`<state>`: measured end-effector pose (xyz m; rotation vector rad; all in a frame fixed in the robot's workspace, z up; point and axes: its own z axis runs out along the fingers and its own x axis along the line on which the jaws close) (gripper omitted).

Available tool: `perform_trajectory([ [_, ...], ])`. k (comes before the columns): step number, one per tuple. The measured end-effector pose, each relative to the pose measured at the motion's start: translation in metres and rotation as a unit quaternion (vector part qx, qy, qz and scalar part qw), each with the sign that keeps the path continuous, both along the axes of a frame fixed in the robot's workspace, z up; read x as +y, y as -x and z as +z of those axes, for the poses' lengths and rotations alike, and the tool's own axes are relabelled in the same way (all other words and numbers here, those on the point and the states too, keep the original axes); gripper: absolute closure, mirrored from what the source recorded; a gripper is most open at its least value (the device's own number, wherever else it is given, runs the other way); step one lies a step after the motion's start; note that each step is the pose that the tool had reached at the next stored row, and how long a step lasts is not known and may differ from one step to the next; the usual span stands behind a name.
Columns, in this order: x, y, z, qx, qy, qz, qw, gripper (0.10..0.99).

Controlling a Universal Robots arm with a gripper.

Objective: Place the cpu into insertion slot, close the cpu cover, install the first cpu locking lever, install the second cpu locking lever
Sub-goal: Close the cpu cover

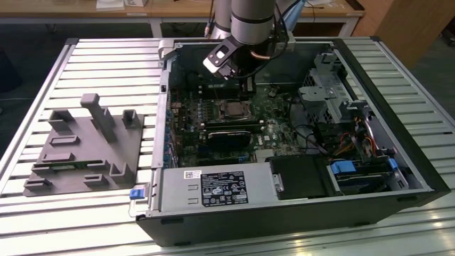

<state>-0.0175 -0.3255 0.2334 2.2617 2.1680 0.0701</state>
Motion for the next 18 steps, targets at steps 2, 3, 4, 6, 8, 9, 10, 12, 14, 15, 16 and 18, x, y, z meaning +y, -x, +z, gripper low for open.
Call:
perform_trajectory([
  [2, -0.0001, 0.0019, -0.0023, 0.0, 0.0, 0.0, 1.0, 0.98],
  [3, -0.0002, 0.0027, -0.0034, 0.0, 0.0, 0.0, 1.0, 0.98],
  [4, -0.0002, 0.0037, -0.0046, 0.0, 0.0, 0.0, 1.0, 0.98],
  [6, -0.0002, 0.0057, -0.007, 0.0, 0.0, 0.0, 1.0, 0.98],
  [8, -0.0003, 0.0074, -0.0092, 0.0001, 0.0, 0.0, 1.0, 0.98],
  [9, -0.0003, 0.0081, -0.0102, 0.0, 0.0, 0.0, 1.0, 0.98],
  [10, -0.0003, 0.0087, -0.0107, 0.0001, 0.0, 0.0, 1.0, 0.98],
  [12, -0.0003, 0.0088, -0.0107, 0.0001, 0.0001, 0.0, 1.0, 0.98],
  [14, -0.0003, 0.0088, -0.0107, 0.0001, 0.0, 0.0, 1.0, 0.98],
  [15, -0.0003, 0.0089, -0.0108, 0.0001, 0.0, 0.0, 1.0, 0.98],
  [16, -0.0003, 0.0089, -0.0108, 0.0001, 0.0, 0.002, 1.0, 0.98],
  [18, -0.0002, 0.0089, -0.0108, 0.0, -0.0001, 0.012, 0.9999, 0.98],
])
